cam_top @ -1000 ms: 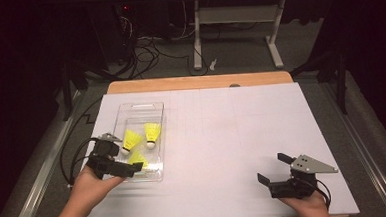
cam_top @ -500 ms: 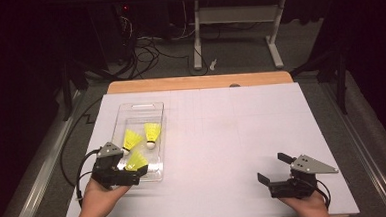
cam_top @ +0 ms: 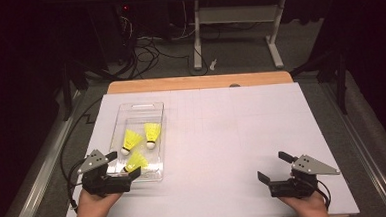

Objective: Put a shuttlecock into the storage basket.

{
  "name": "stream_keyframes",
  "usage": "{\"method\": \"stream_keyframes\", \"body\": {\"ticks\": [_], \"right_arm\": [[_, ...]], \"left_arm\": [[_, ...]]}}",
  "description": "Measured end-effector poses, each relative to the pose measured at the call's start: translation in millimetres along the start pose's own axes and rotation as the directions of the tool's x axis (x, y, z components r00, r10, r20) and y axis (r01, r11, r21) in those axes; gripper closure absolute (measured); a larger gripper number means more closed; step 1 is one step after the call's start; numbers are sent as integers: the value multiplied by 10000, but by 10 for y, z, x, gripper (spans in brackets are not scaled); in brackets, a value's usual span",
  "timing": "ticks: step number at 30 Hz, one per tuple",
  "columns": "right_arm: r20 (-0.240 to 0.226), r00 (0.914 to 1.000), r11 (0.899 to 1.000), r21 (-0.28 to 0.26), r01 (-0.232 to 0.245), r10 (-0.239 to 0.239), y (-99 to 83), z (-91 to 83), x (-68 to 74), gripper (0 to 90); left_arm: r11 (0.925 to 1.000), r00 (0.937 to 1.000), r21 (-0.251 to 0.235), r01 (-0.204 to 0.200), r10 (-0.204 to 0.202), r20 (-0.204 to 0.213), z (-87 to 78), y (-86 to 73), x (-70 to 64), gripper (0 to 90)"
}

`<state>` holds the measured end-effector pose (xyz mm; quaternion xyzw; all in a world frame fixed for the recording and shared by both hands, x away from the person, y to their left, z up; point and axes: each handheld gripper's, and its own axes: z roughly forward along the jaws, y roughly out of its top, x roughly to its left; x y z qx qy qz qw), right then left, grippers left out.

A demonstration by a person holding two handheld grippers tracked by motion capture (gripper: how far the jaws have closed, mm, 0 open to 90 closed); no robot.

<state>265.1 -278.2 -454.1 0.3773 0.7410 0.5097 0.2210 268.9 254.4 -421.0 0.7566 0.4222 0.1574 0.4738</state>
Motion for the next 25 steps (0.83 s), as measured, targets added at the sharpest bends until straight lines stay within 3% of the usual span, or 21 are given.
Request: {"method": "stream_keyframes", "body": {"ticks": [2,5,14,18,21,25], "right_arm": [[1,10000,10000,-95,8,-8,5,-9,7,2],[70,10000,9998,-208,4,-2,15,-28,16,2],[114,9999,9983,-585,35,-29,29,-83,0,2],[124,9998,9969,-764,-171,181,21,-108,-43,2],[122,9997,9962,-838,-219,230,20,-122,-58,2],[96,9997,9957,-897,-212,222,22,-134,-58,2]], "left_arm": [[9993,9997,-329,166,-161,158,-36,-42,26,1],[9976,9997,-683,-92,106,203,-39,-103,31,2],[9956,9989,-856,-387,409,248,9,-139,9,3],[9946,9986,-903,-505,517,117,33,-141,-18,2],[9928,9986,-1099,-480,500,155,25,-143,-24,3],[9906,9996,-1368,-96,132,257,13,-168,14,2]]}}
